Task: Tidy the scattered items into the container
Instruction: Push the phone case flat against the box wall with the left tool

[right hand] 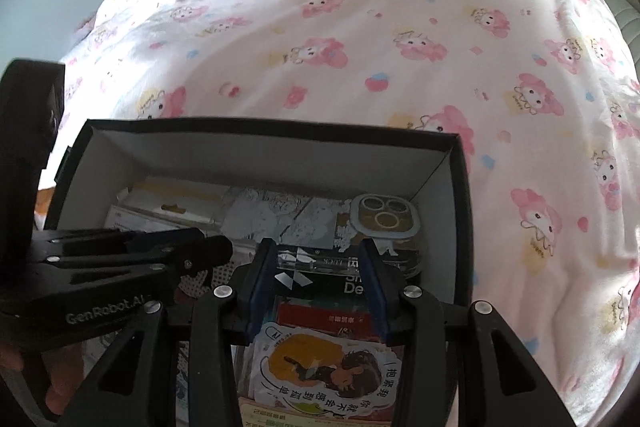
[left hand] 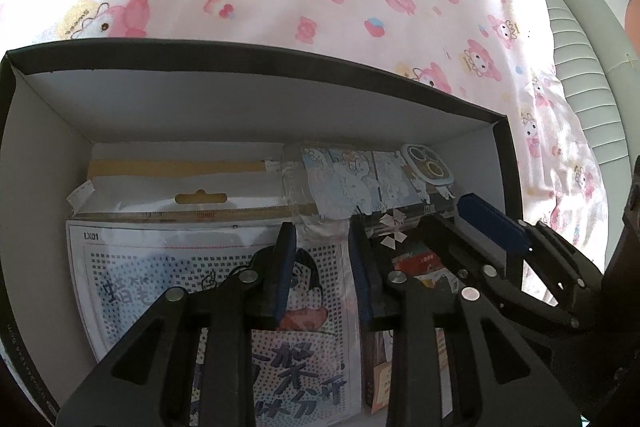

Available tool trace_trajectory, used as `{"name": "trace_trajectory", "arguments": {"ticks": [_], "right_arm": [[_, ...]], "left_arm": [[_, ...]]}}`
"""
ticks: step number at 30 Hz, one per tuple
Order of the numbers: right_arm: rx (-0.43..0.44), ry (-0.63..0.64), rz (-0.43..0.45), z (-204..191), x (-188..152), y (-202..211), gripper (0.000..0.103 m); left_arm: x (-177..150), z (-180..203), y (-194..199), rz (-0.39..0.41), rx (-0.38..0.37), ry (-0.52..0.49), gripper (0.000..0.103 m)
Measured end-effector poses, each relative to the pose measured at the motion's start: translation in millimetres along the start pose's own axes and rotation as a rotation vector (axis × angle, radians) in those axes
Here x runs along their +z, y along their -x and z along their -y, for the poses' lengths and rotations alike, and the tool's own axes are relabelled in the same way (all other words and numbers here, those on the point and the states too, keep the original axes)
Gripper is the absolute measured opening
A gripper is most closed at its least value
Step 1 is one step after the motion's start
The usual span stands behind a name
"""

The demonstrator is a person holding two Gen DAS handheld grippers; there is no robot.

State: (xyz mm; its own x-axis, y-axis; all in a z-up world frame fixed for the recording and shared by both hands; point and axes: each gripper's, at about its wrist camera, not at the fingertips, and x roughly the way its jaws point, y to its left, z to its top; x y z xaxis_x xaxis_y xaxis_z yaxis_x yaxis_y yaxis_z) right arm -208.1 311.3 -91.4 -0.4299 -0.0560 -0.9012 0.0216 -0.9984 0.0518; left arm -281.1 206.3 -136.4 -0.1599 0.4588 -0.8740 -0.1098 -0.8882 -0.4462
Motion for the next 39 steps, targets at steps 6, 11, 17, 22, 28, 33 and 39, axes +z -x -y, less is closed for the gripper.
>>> {"name": "trace_trajectory", "arguments": {"ticks": [6,11,17,22,28,33,39], "right_arm": [[0.024,-0.014,-0.035,2,-5,-10,0.038],[0.03,-0.016,-0.037,2,-5,-10,0.038],[0.174,-0.107,-0.142,11,-13,-22,0.038],[0.164,-0.111,-0.125,12,-15,-22,0.038],[0.18,-0.147,0.003,24,-16,14,0.038],[0.093,-0.125,0.006,24,-9,-2,0.038],[0.011,-0.039,0.012,14,-8,-5,0.038]], "left_arm": [[7,-14,21,0.104,-0.059,0.087,0.027],[22,-25,-5,0.008,-0.05,0.14,0.034],[28,-13,-21,-0.03,-0.04,0.1,0.037],[24,-8,-13,0.007,-0.021,0.051,0.035],[7,14,10,0.113,0.073,-0.128,0.019],[9,4,-1,0.072,0.072,-0.111,0.019],[18,1,8,0.083,0.033,-0.074,0.02]]}}
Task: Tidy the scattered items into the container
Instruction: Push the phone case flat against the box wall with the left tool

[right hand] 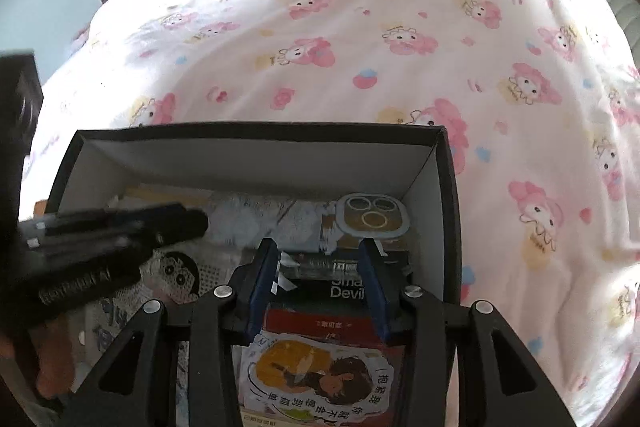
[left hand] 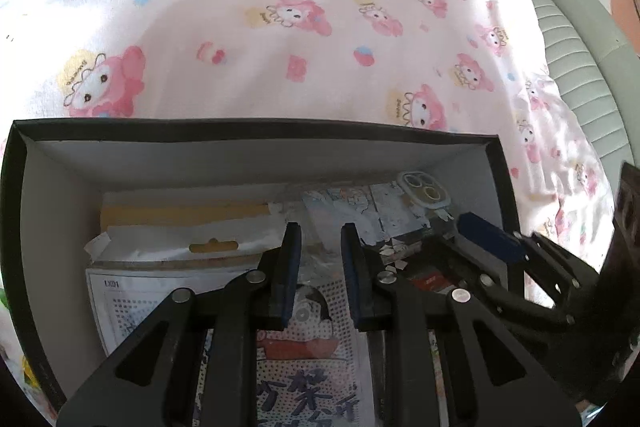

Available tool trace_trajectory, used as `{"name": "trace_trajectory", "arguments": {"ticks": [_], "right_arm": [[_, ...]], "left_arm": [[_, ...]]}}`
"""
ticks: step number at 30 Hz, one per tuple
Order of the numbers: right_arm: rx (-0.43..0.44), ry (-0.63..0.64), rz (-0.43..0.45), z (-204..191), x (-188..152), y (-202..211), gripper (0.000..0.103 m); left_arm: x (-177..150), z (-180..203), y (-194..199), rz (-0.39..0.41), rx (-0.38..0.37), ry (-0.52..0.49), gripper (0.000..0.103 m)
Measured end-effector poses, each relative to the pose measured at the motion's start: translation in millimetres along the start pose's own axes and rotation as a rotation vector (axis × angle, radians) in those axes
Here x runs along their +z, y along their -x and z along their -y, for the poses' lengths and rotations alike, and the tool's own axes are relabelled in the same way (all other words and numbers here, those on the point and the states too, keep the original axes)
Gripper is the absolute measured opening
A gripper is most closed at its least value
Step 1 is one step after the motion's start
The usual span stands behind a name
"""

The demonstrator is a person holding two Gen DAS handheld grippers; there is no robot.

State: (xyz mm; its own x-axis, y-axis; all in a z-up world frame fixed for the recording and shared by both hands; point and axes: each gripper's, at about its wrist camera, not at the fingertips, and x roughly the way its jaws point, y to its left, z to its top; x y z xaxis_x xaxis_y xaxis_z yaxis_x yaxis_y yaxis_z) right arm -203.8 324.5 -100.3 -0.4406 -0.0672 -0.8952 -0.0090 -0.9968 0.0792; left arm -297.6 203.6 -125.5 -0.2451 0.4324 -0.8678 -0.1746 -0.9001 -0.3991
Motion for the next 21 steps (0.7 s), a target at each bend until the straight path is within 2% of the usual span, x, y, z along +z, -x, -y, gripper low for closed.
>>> {"name": "trace_trajectory", "arguments": {"ticks": [4,10,13,16,19,20,21], "right_arm": [[0.076,-0.056,0.012,11,3,15,0.038],[0.075,-0.101,0.002,18,3,15,0.038],[0.112,-0.153,0.024,27,2,28,0.038],[0.08,-0.176,0.044,34,1,37,0.039],[0.061,-0.175,0.032,33,-3,37,0.04],[0.052,-0.168,0.026,31,-3,38,0.043],[0.052,-0.168,0.016,28,-4,39,0.044]], "left_arm": [[0,5,-14,-0.052,0.024,0.008,0.024],[-5,9,2,0.022,-0.008,0.016,0.025],[-4,9,0,0.011,0.017,0.018,0.031],[-6,9,-6,-0.023,0.036,0.03,0.033],[-12,15,3,0.019,0.08,0.014,0.035],[-15,18,12,0.048,0.089,0.006,0.04],[-17,20,21,0.079,0.099,0.001,0.05]]}}
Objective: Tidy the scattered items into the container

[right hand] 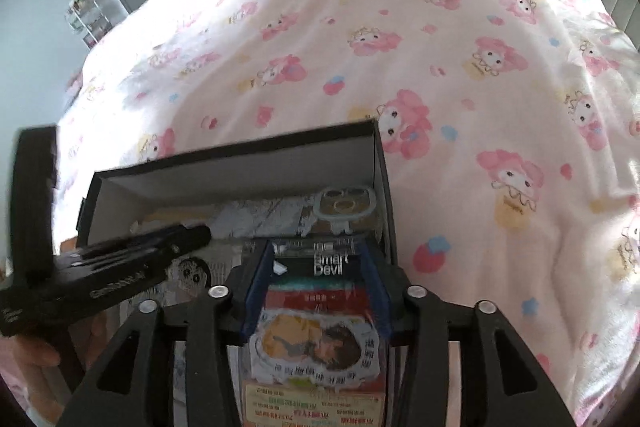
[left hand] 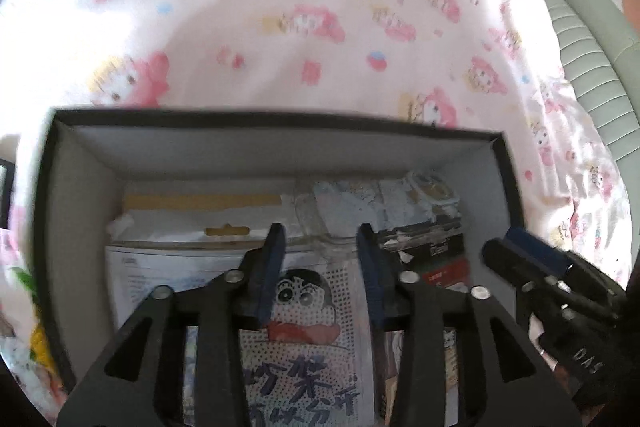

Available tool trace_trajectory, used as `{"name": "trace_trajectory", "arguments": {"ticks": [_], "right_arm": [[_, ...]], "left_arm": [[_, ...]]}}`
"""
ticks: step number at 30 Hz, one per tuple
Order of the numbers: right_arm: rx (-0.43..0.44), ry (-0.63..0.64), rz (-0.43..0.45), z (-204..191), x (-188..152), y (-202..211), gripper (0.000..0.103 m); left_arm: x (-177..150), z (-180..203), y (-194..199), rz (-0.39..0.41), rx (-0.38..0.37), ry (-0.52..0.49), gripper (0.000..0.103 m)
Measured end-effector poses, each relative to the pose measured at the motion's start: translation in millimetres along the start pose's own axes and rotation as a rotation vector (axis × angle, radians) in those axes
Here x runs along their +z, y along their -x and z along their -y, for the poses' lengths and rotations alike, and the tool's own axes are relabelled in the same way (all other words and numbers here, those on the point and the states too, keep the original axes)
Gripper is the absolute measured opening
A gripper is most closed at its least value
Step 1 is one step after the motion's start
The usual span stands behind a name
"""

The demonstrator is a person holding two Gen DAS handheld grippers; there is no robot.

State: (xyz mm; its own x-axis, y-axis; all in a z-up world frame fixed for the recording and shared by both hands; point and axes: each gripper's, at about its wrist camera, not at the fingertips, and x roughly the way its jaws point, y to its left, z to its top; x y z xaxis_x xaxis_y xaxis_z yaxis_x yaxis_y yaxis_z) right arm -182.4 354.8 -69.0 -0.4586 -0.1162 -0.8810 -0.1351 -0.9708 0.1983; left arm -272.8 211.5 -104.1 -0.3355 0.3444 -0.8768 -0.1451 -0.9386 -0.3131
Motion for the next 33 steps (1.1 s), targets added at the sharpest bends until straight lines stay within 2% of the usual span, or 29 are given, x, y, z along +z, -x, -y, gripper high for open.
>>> {"name": "trace_trajectory", "arguments": {"ticks": [1,2,3,4,6,7,9,12,16,22,27,33], "right_arm": [[0.02,-0.002,-0.002,-3,-1,2,0.044],[0.034,0.0,-0.002,-5,-1,4,0.046],[0.047,0.007,-0.002,-11,0,8,0.051],[0.037,0.018,0.008,-16,0,14,0.056],[-0.002,0.046,0.045,-28,0,29,0.077],[-0.03,0.06,0.071,-34,0,39,0.08],[-0.065,0.077,0.138,-46,-3,63,0.082],[-0.053,0.057,0.183,-60,-11,93,0.082],[-0.095,0.076,0.258,-81,-26,131,0.082],[-0.079,0.09,0.303,-104,-64,175,0.082],[-0.104,0.08,0.363,-111,-99,204,0.082],[-0.148,0.066,0.418,-113,-140,232,0.082]], "left_arm": [[-1,0,11,0.041,0.014,0.001,0.057],[-2,1,23,0.088,0.03,0.007,0.069],[-3,1,33,0.126,0.044,0.011,0.077],[-4,2,45,0.16,0.056,0.008,0.078],[-6,3,69,0.212,0.074,-0.005,0.081],[-7,3,81,0.236,0.086,-0.007,0.083],[-9,1,105,0.272,0.107,-0.002,0.092],[-19,-3,141,0.322,0.084,-0.003,0.101],[-42,-4,189,0.389,0.114,-0.038,0.102],[-91,-4,244,0.458,0.143,-0.06,0.102],[-128,-2,274,0.488,0.135,-0.056,0.102],[-170,3,291,0.496,0.168,-0.063,0.102]]}}
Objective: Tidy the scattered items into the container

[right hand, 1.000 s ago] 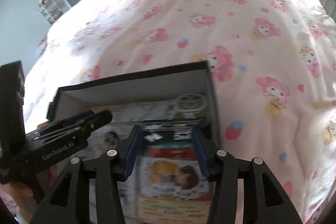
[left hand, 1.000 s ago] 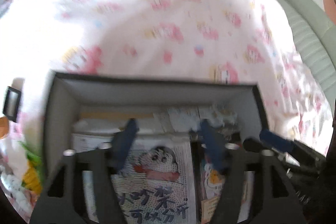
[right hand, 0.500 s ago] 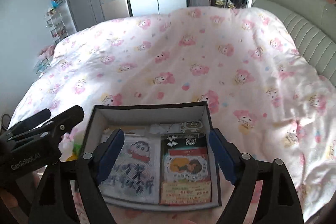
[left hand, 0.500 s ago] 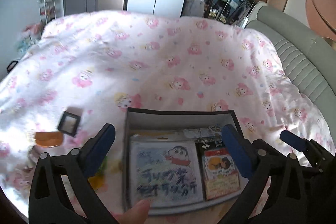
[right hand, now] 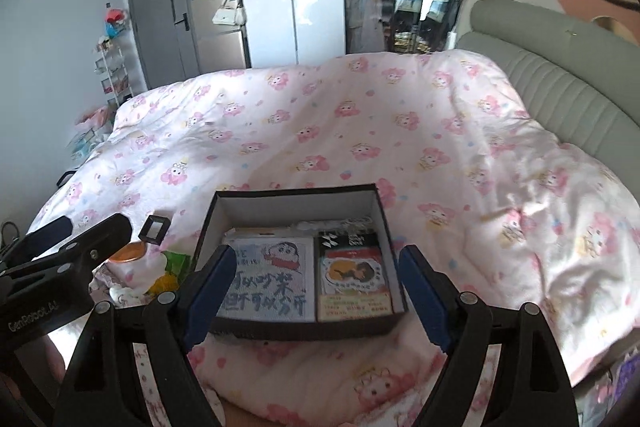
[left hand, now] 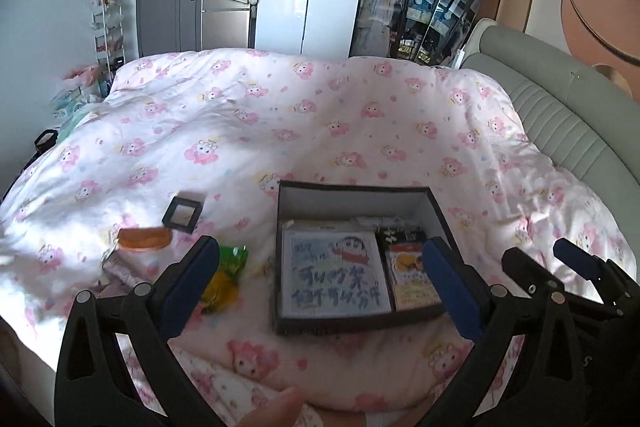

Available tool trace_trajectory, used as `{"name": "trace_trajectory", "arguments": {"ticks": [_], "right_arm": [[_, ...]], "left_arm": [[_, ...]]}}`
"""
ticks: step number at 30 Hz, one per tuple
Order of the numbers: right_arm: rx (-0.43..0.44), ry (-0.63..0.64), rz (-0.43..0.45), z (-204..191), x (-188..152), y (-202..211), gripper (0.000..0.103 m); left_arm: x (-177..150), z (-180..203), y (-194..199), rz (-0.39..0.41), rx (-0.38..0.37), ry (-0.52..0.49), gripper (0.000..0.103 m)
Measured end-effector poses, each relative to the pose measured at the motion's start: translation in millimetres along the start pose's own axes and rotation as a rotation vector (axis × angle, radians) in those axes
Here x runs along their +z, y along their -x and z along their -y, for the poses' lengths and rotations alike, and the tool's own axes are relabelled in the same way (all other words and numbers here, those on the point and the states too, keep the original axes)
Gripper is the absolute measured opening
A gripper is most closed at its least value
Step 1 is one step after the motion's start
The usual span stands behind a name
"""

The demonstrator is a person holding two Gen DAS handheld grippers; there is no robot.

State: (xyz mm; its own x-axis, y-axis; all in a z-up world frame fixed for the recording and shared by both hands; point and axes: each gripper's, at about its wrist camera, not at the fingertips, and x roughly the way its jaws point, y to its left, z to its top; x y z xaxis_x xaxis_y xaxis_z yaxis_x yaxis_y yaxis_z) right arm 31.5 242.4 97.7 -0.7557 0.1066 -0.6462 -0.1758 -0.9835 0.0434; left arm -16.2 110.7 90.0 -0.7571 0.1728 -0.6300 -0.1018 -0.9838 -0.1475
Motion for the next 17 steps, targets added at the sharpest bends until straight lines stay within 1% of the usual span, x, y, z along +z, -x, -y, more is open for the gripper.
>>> {"name": "trace_trajectory", "arguments": {"ticks": [5,7,9,12,17], "right_arm": [[-0.038,-0.02,-0.001,6,-23,16,0.082],[-0.038,-0.022,-0.007,9,-29,20,0.082],[-0.046,-0.022,-0.005,11,-32,23,0.082],[-0.056,-0.024,-0.001,15,-34,26,0.082],[-0.035,-0.029,-0.005,16,-35,28,0.082]], "left_arm": [[-21,5,13,-0.022,-0.011,-0.004,0.102],[-27,9,16,-0.028,-0.015,-0.01,0.102],[-33,14,20,-0.03,-0.025,-0.02,0.102],[-37,18,25,-0.019,-0.012,-0.034,0.102],[-39,18,28,-0.022,-0.016,-0.032,0.102]]}}
